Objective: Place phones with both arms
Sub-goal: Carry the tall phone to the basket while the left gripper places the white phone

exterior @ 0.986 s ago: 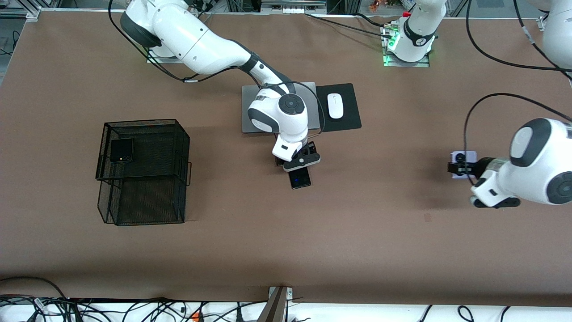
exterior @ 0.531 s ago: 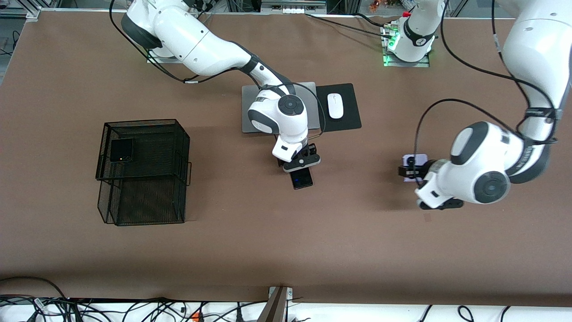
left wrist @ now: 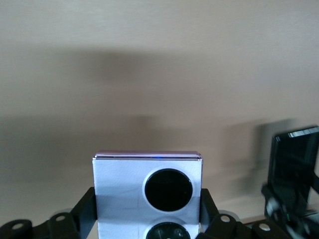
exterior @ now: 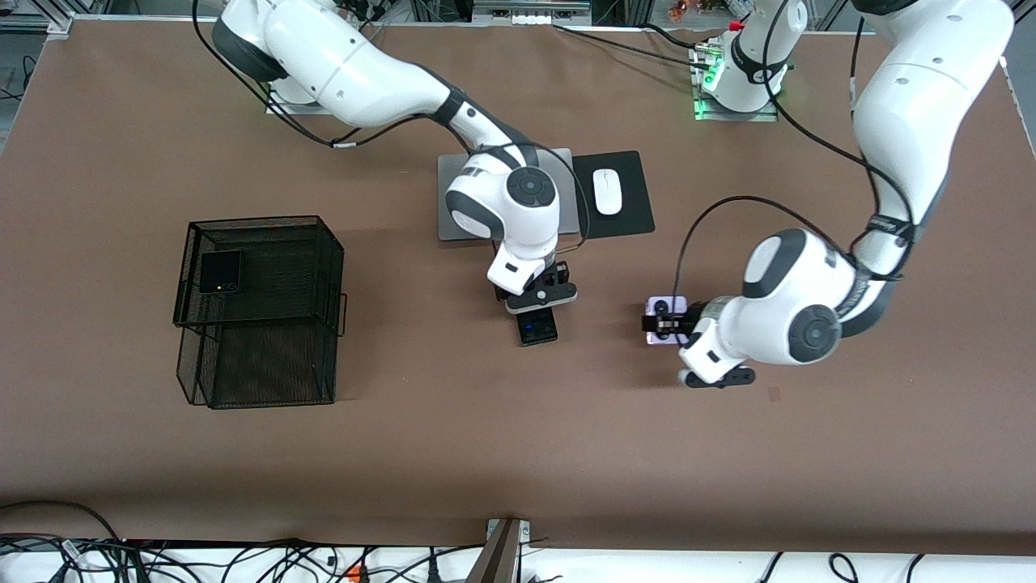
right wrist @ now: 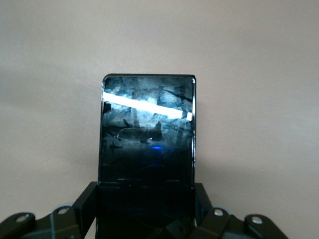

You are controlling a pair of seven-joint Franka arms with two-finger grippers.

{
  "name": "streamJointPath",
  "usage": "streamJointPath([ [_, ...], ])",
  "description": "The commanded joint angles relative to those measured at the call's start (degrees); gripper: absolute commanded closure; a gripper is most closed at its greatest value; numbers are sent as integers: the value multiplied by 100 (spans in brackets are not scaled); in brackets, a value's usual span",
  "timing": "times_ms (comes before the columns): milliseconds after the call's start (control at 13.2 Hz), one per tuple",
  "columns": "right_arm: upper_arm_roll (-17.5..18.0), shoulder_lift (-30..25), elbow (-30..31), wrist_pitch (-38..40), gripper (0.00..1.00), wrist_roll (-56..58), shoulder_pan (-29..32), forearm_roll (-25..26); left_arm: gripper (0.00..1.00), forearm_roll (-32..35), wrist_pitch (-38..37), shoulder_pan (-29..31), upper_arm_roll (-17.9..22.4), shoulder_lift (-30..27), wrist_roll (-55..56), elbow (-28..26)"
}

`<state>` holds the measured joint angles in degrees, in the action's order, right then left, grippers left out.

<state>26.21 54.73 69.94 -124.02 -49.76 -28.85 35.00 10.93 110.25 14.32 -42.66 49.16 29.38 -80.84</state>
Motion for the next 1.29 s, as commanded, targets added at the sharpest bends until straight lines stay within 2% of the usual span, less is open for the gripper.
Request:
streamJointPath([
  [0,218,-636,134,544,100,132,283,-281,57,-126,408,-393,47,216,312,130],
  [228,148,-1147,222,1202,100,677,485,-696,57,-126,778,-763,188,339,603,122],
  [379,-97,-1533,458,1406,100,1010,573,-923,57,-126,989,-948,241,444,639,122],
  [607,-1001,-2437,1388,1214,100,1966,591,-1914,57,-126,1454,-1194,250,638,682,113],
  [834,-1792,-3229,2276,1073,100,2925,591,-2575,57,-99,1824,-1510,345,761,841,104],
  [986,-2241,-3704,2777,1003,100,3488,591,-2866,57,-126,2000,-1896,687,779,954,113],
  [1214,-2821,-4301,3550,845,100,3964,591,-2946,53,-126,2255,-2310,1058,788,1298,113],
])
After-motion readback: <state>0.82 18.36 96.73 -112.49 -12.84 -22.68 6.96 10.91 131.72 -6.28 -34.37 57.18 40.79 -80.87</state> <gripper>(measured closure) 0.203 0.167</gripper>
